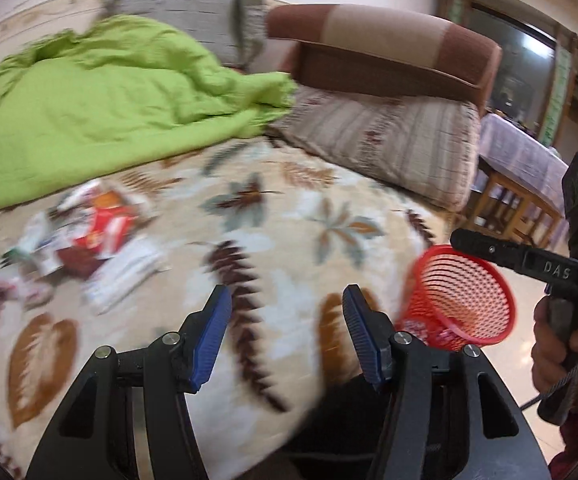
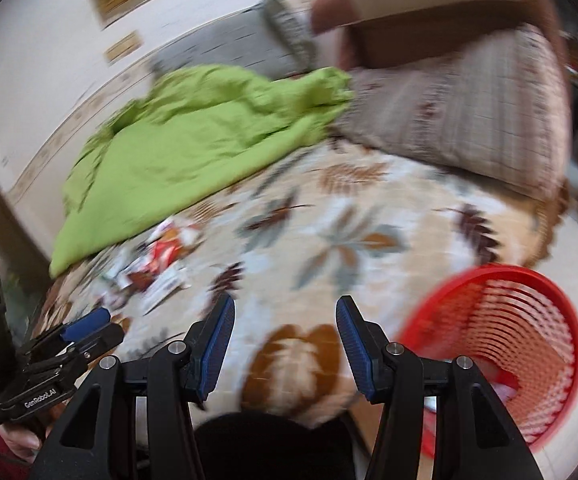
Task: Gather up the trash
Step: 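Return both tools to the bed and grasp the white medicine box with the left tool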
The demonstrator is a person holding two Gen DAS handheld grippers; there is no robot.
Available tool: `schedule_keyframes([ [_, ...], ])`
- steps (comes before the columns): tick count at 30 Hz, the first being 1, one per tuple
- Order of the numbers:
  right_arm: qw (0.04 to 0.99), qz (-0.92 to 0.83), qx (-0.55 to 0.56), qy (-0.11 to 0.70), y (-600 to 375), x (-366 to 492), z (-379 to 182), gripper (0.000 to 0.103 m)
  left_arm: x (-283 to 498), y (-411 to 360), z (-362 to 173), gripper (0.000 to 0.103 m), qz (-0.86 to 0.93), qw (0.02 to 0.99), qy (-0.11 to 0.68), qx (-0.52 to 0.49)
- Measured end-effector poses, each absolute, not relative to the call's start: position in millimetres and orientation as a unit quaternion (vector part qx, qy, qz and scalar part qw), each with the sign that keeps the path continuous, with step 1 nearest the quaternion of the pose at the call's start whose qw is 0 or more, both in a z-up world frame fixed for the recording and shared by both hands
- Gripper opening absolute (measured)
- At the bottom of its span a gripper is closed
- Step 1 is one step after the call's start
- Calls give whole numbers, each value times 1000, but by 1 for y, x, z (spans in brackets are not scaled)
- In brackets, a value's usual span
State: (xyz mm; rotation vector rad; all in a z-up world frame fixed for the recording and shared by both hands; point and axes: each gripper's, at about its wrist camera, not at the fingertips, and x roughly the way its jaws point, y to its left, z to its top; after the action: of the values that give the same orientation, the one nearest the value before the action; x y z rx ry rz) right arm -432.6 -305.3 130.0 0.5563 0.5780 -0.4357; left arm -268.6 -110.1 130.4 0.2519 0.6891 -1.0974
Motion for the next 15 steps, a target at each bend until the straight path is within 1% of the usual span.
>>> schedule_keyframes([
  [8, 902, -132, 245, 329, -264, -336, 101, 57, -206, -38, 110, 58, -425, 830, 345, 105],
  [11, 906, -116, 232, 334, -256, -308, 91, 57, -186, -29, 100, 58, -403, 839, 351, 106],
  [13, 903, -109, 242, 337, -258, -296, 84, 57, -172, -29, 94, 58, -395, 840, 357, 107],
  [14, 903, -105, 248, 336, -260, -295, 83, 57, -166, -34, 92, 59, -395, 838, 360, 108],
  [15, 903, -100, 253, 332, -261, -295, 82, 57, -161, -40, 90, 62, -401, 834, 361, 111],
])
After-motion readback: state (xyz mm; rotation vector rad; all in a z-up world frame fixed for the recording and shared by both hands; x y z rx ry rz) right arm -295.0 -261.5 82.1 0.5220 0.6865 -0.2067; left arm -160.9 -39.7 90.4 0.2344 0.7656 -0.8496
